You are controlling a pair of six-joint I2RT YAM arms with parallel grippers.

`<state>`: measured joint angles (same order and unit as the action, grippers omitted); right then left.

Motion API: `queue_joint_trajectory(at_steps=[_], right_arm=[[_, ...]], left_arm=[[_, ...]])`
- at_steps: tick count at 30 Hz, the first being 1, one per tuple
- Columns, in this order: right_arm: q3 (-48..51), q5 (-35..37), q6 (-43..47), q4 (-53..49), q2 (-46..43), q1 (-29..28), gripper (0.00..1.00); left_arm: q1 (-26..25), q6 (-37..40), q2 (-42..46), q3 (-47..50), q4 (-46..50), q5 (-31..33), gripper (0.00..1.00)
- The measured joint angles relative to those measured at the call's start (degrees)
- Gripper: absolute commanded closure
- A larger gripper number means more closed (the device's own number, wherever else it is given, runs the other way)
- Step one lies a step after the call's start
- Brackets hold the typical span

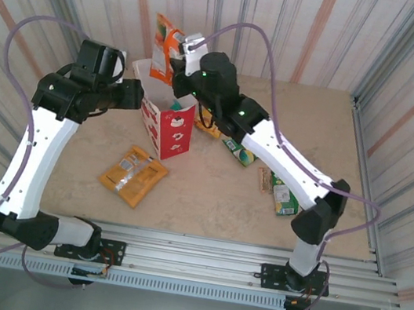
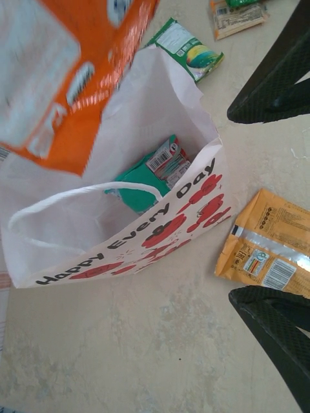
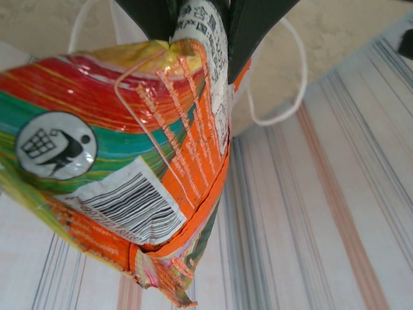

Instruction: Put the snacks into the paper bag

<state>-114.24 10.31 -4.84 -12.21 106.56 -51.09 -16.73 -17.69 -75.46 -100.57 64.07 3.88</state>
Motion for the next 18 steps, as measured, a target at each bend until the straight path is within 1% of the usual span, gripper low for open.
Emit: queue_joint_trajectory(at_steps=[6,9,10,12,14,18], right_arm=[[-4.8,0.4,0.6,-4.8,6.6,0.0,0.94],[-5.7,0.4,0.6,-6.2,8.2,0.0,0.90],[-5.9,0.4,0.6,-6.6,8.6,0.0,0.88],[-6.2,0.4,0.5,-7.5,9.2,0.0,0.76],[-6.8,0.4,0.0,-8.0,9.9,0.0,0.68],[-8.2,0.2,-0.7,-8.5,10.3,0.0,0.61]], left_arm=[[0.6,0.1,0.0,3.2,-0.2,-1.1,0.30],[0.6,0.1,0.0,4.2,-0.9,-1.4,0.31],[0.6,0.1,0.0,4.4,-1.0,-1.5,0.31],[0.6,0.1,0.0,5.1,-1.3,-1.9,0.31],[0.6,0.1,0.0,5.8,-1.4,-2.2,0.31],[0.6,0.1,0.0,7.5,-2.4,-2.8,0.31]])
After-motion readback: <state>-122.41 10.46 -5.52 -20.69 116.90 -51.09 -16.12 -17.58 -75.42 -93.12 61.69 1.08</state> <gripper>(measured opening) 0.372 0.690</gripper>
